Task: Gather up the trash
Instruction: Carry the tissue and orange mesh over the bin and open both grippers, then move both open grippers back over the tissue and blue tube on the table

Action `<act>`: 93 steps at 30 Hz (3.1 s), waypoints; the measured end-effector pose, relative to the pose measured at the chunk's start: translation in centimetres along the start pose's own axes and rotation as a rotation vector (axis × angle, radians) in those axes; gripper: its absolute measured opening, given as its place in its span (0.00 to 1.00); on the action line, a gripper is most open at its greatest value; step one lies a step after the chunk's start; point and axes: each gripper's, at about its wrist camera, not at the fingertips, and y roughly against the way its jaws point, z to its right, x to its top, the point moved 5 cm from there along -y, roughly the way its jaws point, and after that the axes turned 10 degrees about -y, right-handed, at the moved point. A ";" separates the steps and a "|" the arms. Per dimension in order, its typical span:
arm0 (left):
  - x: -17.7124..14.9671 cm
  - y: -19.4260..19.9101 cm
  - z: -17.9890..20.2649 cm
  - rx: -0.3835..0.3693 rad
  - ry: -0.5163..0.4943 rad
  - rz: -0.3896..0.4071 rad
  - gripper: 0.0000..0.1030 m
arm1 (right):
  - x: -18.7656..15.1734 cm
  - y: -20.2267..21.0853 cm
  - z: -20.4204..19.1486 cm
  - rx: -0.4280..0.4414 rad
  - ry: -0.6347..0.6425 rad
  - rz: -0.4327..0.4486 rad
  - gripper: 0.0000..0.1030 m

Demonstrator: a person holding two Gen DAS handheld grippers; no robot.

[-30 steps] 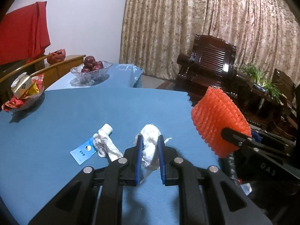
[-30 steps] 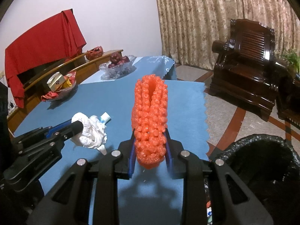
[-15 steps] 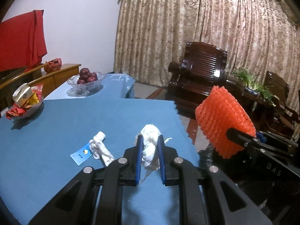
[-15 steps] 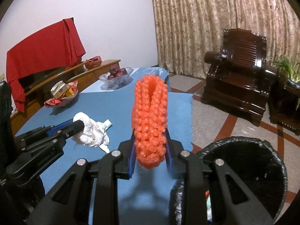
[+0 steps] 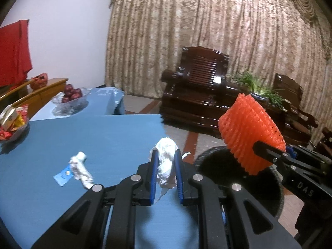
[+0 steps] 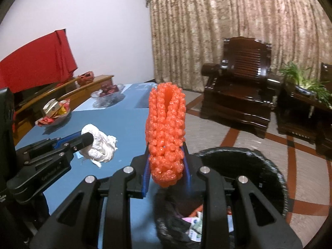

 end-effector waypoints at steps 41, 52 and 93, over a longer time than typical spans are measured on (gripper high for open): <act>1.2 -7.0 8.1 -0.209 -0.032 -0.010 0.85 | -4.7 1.8 15.9 -0.306 -0.179 0.005 0.94; -1.2 -2.1 -2.1 -0.005 0.021 -0.001 0.89 | -1.5 0.3 6.2 -0.102 -0.061 0.040 0.94; -13.3 -3.9 -28.8 0.314 0.217 -0.156 0.89 | -7.4 -24.2 -20.7 0.208 0.179 -0.220 0.94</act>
